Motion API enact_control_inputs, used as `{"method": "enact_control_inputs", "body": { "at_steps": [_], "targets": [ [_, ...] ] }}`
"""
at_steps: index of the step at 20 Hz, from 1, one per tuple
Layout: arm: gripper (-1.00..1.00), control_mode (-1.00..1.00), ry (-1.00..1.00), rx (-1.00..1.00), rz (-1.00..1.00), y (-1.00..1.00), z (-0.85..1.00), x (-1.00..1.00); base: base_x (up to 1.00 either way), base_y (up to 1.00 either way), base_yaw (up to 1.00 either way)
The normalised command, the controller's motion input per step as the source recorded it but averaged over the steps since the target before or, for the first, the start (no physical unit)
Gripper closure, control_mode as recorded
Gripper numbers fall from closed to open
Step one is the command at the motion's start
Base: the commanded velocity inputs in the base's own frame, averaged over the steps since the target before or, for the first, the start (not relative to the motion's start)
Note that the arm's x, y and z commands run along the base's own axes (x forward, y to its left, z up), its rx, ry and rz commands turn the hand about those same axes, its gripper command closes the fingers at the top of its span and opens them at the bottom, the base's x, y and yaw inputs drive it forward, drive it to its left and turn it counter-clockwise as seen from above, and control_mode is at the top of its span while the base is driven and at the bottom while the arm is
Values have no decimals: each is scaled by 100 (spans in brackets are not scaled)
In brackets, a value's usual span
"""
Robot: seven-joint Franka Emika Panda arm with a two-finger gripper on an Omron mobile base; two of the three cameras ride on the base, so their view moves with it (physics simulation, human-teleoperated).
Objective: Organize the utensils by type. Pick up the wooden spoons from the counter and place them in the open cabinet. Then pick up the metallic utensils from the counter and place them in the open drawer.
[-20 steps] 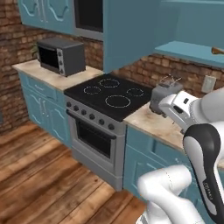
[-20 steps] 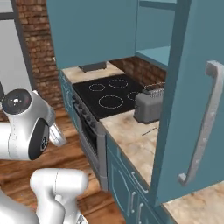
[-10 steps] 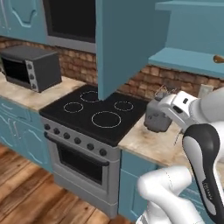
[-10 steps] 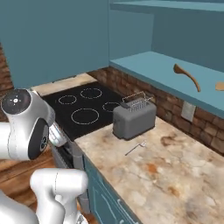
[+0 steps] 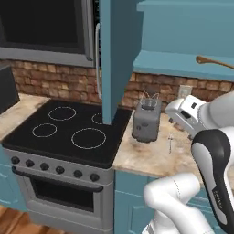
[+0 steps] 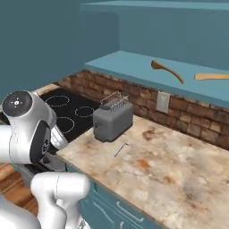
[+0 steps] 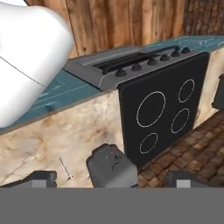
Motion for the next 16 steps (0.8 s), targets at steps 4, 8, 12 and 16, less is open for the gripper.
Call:
{"method": "enact_control_inputs", "body": {
  "at_steps": [4,8,12,16],
  "targets": [
    [-100,100,0,0,0,0,0,0,-17,0,-73],
    [-100,100,0,0,0,0,0,0,-29,0,-79],
    [-100,100,0,0,0,0,0,0,-36,2,-80],
    [-100,100,0,0,0,0,0,0,-6,29,-68]
  ]
}}
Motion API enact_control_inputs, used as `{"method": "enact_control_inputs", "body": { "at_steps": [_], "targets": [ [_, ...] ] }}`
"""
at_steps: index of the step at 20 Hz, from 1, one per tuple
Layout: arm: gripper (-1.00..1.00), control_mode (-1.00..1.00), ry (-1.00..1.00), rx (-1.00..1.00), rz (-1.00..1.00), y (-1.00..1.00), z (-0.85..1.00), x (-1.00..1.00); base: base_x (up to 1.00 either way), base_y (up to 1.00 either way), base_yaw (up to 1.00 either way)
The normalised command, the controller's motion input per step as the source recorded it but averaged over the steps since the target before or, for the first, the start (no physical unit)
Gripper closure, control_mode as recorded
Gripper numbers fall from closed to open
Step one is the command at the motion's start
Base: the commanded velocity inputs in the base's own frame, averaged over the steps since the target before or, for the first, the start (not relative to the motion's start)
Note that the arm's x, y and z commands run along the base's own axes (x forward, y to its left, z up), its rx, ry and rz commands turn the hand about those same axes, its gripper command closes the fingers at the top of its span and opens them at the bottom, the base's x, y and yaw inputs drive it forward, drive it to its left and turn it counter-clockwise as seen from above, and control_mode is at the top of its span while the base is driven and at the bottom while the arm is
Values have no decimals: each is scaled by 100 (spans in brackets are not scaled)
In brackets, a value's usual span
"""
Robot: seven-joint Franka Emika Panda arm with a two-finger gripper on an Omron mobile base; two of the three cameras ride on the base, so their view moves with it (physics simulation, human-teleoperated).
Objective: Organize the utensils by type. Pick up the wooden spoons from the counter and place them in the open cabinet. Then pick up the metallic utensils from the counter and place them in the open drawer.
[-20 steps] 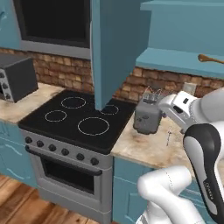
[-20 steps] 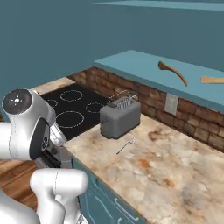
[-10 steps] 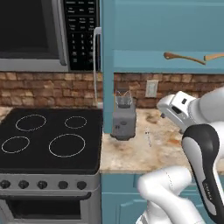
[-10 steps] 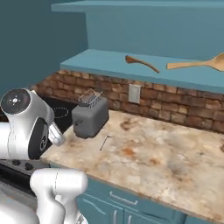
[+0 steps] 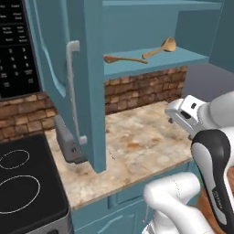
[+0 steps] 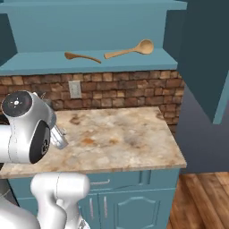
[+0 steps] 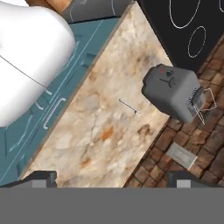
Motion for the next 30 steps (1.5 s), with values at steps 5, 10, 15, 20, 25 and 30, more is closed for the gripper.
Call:
{"method": "enact_control_inputs", "body": {
  "at_steps": [5,10,15,20,25,30],
  "targets": [
    [-100,100,0,0,0,0,0,0,13,59,-38],
    [-100,-100,-3,-4,-2,15,-3,2,9,34,-8],
    [-100,-100,0,-9,5,9,-21,4,0,0,0],
    [-100,-100,13,-4,28,-3,-42,8,0,0,0],
    [-100,-100,31,-16,54,0,-57,33,0,0,0],
    [-100,-100,5,-25,38,1,-66,59,0,0,0]
  ]
}}
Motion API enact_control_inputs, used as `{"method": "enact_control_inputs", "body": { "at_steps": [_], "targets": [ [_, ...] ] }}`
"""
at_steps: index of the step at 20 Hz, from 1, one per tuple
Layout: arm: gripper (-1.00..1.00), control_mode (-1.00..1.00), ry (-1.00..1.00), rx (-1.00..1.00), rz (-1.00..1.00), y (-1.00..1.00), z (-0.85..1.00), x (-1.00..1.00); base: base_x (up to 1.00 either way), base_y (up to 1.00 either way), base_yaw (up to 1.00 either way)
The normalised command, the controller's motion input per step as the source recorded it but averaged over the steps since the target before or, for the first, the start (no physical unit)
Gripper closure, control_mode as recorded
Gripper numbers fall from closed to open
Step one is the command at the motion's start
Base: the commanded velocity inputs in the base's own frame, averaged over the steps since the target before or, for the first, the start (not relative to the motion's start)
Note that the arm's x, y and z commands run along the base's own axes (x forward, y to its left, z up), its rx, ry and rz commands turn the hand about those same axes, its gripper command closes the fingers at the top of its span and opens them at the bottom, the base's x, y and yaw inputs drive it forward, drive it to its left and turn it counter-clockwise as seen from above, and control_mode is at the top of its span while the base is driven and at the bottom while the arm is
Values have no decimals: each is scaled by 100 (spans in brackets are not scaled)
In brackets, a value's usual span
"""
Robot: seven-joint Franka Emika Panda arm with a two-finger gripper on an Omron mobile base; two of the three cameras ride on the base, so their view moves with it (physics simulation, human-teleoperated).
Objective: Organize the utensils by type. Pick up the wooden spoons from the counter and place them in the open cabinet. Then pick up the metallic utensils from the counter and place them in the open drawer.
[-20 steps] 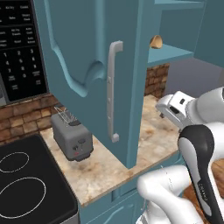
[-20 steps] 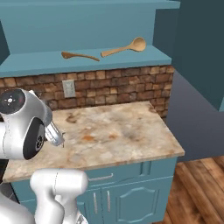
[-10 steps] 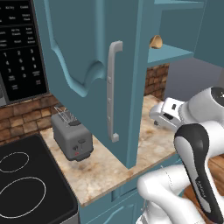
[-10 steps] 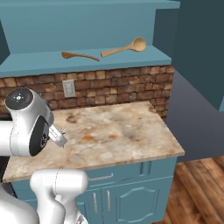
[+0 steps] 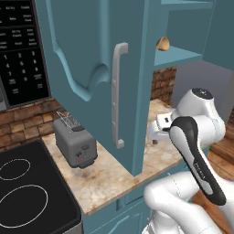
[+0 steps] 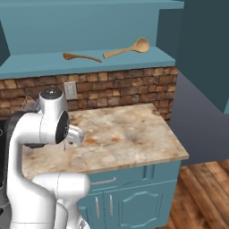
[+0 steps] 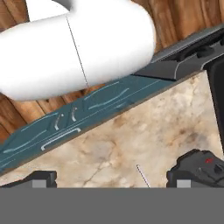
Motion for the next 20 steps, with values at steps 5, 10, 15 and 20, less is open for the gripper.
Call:
{"method": "enact_control_inputs", "body": {
  "at_steps": [5,10,15,20],
  "targets": [
    [-100,-100,-18,-22,18,4,-63,44,0,0,0],
    [-100,-100,-28,-13,4,14,-47,23,0,0,0],
    [-100,-100,-14,-2,4,5,-9,21,0,0,0],
    [-100,-100,0,0,19,2,0,40,0,0,0]
  ]
}}
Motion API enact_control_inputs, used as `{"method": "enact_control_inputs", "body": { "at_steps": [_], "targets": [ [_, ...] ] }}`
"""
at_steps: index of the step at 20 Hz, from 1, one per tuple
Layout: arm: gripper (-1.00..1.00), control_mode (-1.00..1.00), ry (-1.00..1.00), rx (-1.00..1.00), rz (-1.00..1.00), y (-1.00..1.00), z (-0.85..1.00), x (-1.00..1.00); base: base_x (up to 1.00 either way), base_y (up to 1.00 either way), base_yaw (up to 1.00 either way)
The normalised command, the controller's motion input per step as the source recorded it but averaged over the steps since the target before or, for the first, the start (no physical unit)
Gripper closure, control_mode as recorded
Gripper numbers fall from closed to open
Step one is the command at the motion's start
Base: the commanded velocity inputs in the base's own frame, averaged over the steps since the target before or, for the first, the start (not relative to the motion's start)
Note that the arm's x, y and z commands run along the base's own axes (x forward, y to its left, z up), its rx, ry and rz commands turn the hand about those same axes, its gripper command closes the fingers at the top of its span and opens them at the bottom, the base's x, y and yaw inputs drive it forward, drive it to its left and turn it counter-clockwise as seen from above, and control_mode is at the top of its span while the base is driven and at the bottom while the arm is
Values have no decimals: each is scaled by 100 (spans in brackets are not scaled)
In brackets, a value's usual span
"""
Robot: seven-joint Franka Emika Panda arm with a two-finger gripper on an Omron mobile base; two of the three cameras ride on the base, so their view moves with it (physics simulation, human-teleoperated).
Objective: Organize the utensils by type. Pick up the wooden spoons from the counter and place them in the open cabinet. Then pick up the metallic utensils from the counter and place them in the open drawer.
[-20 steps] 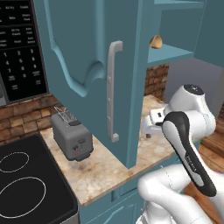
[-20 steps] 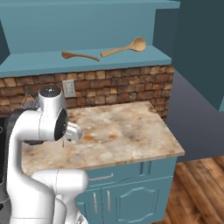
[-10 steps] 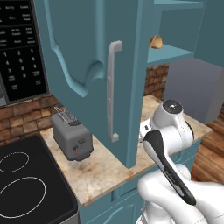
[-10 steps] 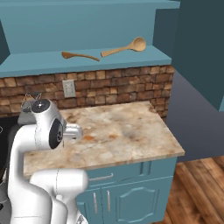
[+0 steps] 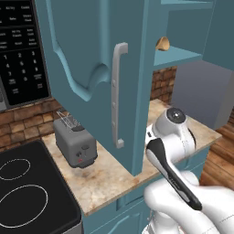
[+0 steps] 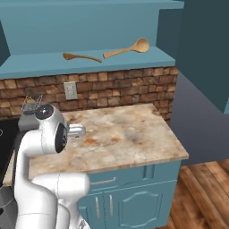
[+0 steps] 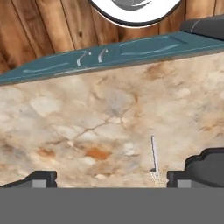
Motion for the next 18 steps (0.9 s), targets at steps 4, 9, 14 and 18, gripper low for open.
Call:
{"method": "enact_control_inputs", "body": {
  "at_steps": [4,9,14,18],
  "targets": [
    [-100,-100,0,0,34,0,-3,44,0,0,0],
    [-100,-100,0,0,30,3,-15,51,0,0,0],
    [-100,-100,2,0,28,29,-24,52,0,0,0],
    [-100,-100,7,0,20,46,-24,38,0,0,0]
  ]
}}
